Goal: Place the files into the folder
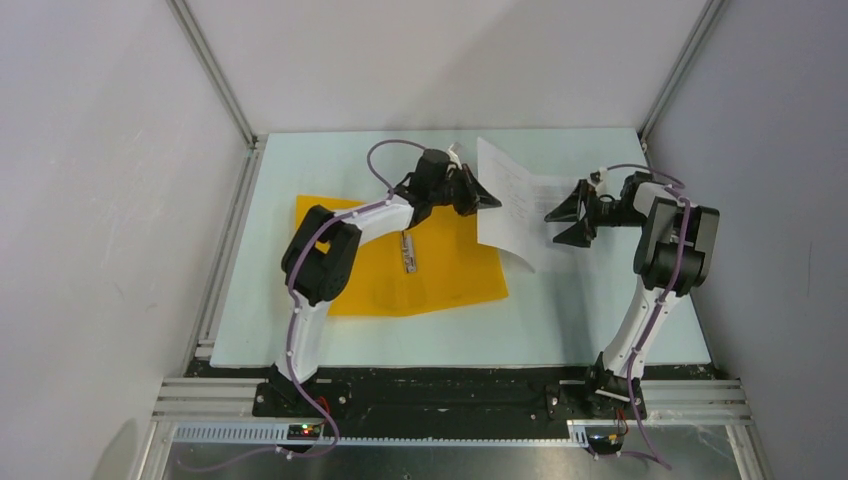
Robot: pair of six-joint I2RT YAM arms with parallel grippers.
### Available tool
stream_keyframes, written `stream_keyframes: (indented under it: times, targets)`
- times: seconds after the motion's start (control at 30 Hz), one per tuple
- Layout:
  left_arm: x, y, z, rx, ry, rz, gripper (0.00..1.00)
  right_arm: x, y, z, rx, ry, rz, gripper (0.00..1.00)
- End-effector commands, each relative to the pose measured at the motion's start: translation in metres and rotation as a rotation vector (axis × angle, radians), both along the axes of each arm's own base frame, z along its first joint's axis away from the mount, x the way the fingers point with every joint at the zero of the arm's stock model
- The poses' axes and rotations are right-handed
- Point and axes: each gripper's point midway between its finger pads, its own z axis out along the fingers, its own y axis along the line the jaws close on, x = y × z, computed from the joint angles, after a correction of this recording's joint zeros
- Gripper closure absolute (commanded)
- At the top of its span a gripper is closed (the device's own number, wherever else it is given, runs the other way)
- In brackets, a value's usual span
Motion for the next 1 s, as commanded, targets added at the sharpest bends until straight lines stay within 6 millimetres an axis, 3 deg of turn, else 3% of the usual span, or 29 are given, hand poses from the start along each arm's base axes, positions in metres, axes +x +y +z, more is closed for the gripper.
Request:
stream_keyframes:
  times: [0.0, 0.23, 0.5, 0.67, 0.97]
  targets:
    - [-0.006, 0.002, 0.048, -0.069, -0.025, 0.008, 1.00, -0.008, 0.004, -0.006, -0.009, 0.064, 0.002, 0.01]
    - [-0.013, 0.007, 0.026, -0.062, 0.096, 0.049, 1.00, -0.009, 0.014, -0.028, 0.032, 0.167, -0.006, 0.01]
    - [-0.013, 0.001, 0.038, -0.135, 0.288, 0.073, 1.00, -0.006, 0.028, -0.037, 0.101, 0.199, -0.043, 0.01]
    - [-0.012, 0.001, 0.057, -0.172, 0.289, 0.063, 1.00, -0.003, 0.030, -0.033, 0.134, 0.192, -0.045, 0.01]
    - [-0.015, 0.001, 0.055, -0.180, 0.331, 0.073, 1.00, -0.004, 0.045, -0.022, 0.202, 0.202, -0.008, 0.01]
